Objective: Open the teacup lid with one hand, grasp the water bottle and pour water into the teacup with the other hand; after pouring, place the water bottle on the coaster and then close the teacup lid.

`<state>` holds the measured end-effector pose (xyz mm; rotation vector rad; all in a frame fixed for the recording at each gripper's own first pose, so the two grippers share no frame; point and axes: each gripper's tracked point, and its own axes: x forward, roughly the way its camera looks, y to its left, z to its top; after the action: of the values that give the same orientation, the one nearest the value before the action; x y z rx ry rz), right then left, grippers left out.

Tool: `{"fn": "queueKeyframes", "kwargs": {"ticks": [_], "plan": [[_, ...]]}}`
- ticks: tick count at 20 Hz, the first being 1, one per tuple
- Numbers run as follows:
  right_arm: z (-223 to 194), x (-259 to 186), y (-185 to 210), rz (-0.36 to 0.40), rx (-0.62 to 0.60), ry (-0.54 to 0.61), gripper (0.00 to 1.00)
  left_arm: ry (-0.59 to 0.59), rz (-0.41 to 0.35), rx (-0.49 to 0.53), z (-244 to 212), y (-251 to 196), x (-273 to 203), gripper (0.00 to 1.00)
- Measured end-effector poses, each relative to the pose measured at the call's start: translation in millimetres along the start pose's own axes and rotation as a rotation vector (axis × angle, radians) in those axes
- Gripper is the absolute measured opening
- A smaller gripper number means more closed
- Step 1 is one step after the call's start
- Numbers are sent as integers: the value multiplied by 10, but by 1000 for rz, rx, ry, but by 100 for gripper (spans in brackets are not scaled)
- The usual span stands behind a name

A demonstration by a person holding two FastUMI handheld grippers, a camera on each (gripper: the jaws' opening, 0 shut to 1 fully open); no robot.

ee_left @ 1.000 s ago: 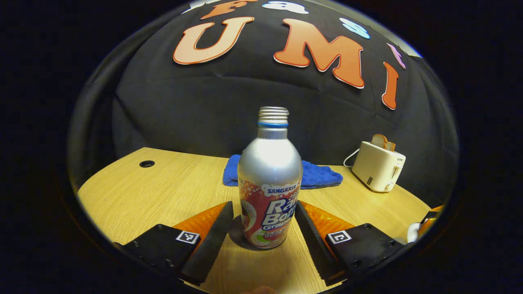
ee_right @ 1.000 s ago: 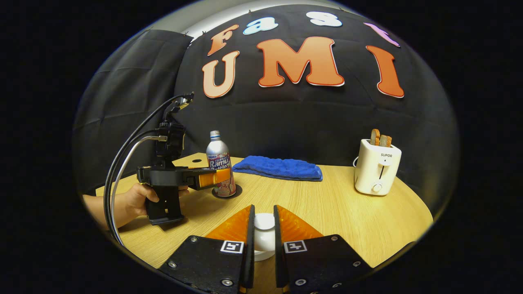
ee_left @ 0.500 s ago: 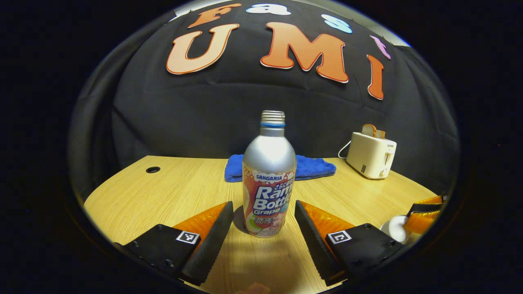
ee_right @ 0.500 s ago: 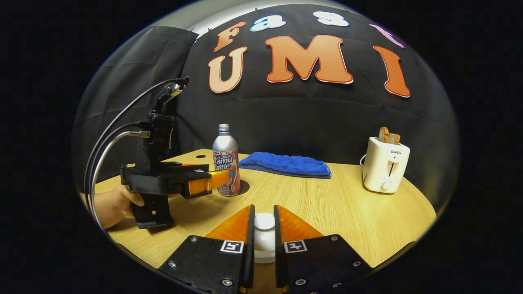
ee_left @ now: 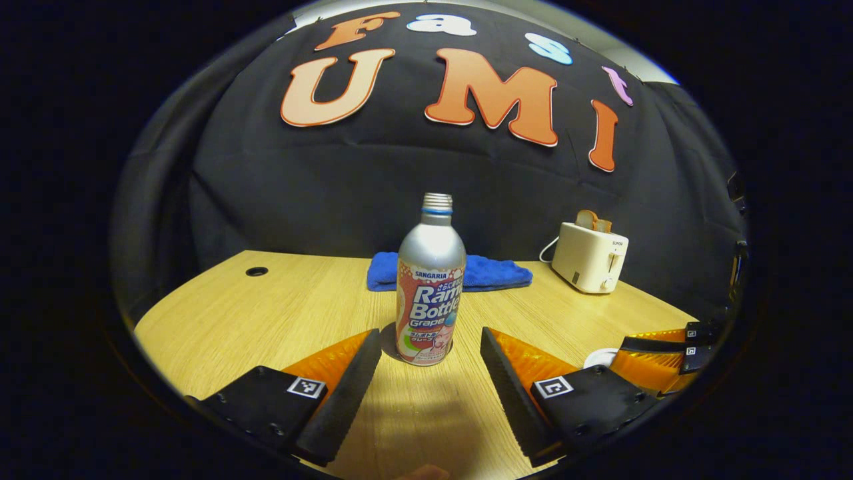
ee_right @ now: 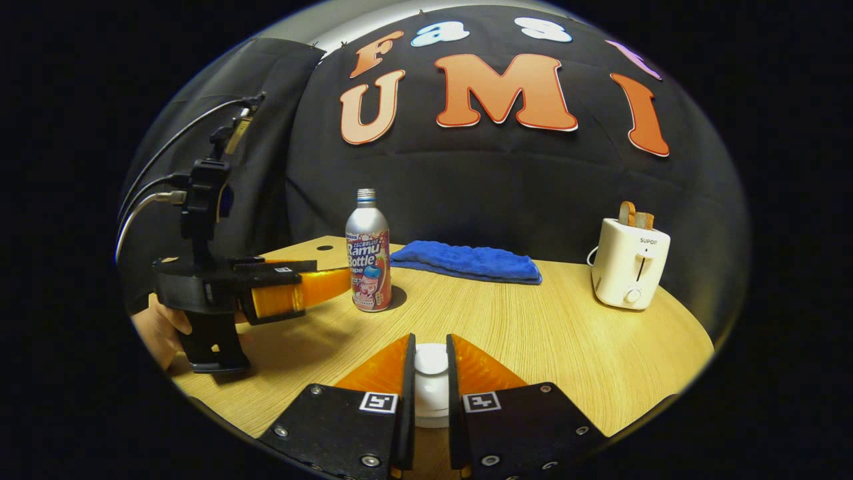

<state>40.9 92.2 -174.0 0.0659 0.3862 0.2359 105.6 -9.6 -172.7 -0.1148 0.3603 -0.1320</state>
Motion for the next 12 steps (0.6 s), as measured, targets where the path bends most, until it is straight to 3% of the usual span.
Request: {"fn": "queueKeyframes", "kwargs": {"ticks": [1,5,6,8,9,12], "plan": [[-20,5,8,0,-8,-2,21,-10,3,0,27,5,-45,100],[-14,13,-2,-2,-18,-1,26,-64,15,2,215,-2,-240,94],[-2,-15,-30,-18,-25,-3,27,-82,19,2,283,0,-285,98],[32,-33,-63,-34,-44,-15,41,-121,26,8,406,-19,-390,98],[70,-61,-78,-37,-45,-30,52,-141,34,15,474,-24,-442,94],[302,-187,-128,-45,-27,-95,66,-207,51,19,718,-60,-612,97]]}}
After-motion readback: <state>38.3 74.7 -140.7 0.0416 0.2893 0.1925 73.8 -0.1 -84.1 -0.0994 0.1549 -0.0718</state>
